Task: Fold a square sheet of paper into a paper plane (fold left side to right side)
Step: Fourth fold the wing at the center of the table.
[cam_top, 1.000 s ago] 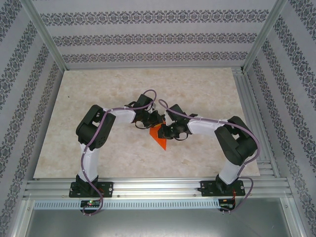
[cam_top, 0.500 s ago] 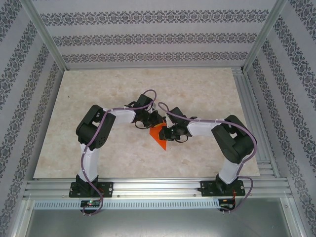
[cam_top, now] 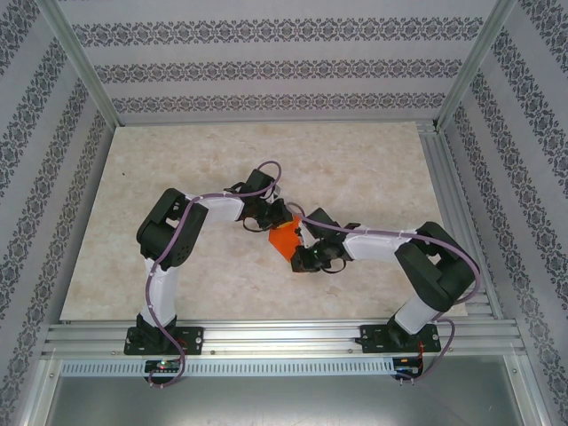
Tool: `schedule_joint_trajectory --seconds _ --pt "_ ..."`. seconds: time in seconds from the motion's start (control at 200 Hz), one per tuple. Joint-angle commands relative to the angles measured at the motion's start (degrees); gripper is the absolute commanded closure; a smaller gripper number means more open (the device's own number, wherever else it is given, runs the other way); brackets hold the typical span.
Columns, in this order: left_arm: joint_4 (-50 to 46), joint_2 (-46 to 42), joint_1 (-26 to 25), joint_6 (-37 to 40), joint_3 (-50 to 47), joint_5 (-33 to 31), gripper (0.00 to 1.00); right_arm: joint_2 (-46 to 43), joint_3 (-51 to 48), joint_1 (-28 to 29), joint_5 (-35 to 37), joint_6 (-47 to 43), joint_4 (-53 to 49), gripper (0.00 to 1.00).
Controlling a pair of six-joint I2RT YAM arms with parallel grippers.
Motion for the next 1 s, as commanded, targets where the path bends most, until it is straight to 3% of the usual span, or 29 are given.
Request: schedule_joint_trajectory --seconds 0.0,0.165,0.305,0.43,0.57,0.799,0.994 --pt "-3.76 4.32 0.06 0.33 -0.7 -5.05 0.83 -3.49 -1.86 -0.12 -2.19 -1.36 -8.88 0.88" --pt "-3.02 2.19 0.0 -0.16 2.15 -0.15 0.78 -12.33 -2.12 -6.19 -2.66 -1.46 -6.07 0.75" --pt "-9.73 -0.94 0.4 2.75 8.29 0.97 0.74 -17.82 -2.39 -12.34 -2.38 -3.97 -4.04 0.61" --pt "-14.68 -4.84 1.82 5.32 11.45 0.89 0.68 -19.18 -3.79 -17.67 -5.22 -4.08 0.86 0.55" --pt "-15.67 -10.64 3.31 6.06 7.61 -1.02 0.59 -19.27 -5.91 -21.04 -9.38 -2.92 7.8 0.52" --pt "-3.37 -13.69 3.36 1.51 -5.29 1.79 0.52 -21.79 -10.68 -24.85 -12.68 -0.07 18.16 0.45" --pt "5.77 -9.75 2.5 -0.81 -6.37 5.4 0.51 -22.64 -12.25 -25.54 -14.48 1.09 19.79 0.4"
